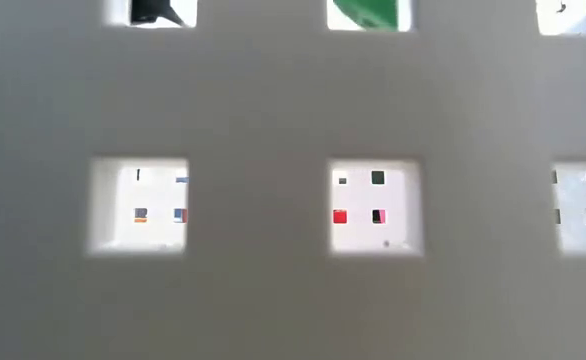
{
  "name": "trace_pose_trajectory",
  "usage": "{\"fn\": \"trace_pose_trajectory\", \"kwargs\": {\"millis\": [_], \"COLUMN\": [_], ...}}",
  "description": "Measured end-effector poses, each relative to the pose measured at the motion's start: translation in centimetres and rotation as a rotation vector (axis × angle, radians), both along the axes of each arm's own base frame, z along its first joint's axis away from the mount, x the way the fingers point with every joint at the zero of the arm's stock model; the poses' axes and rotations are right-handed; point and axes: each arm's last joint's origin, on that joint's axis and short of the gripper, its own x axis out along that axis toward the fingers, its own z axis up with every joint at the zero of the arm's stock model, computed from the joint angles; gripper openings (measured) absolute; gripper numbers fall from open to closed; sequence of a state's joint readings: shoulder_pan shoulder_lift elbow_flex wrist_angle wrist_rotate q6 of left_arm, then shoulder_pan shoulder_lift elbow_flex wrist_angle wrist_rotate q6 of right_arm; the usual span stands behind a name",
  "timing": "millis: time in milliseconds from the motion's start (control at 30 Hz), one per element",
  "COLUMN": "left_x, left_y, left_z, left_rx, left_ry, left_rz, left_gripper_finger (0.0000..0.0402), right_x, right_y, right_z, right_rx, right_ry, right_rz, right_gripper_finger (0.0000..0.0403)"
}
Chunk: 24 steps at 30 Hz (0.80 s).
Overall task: Pick & Place Toys
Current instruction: Put the green dice into the white bin
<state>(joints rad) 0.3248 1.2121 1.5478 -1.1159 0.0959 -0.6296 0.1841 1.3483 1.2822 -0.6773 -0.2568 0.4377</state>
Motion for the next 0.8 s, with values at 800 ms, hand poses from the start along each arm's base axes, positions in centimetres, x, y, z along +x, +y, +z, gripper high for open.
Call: {"fn": "trace_pose_trajectory", "kwargs": {"millis": [800], "left_x": [-5.6], "left_y": [-4.0], "left_z": [2.3], "left_rx": [-0.021], "left_ry": [-0.104], "left_rz": [-0.158], "left_gripper_finger": [0.0316], "right_x": [3.3], "right_y": [12.5], "right_z": [0.4], "right_rx": [-0.527], "right_ry": [-0.003], "right_rz": [0.375], "right_gripper_finger": [0.0093]}}
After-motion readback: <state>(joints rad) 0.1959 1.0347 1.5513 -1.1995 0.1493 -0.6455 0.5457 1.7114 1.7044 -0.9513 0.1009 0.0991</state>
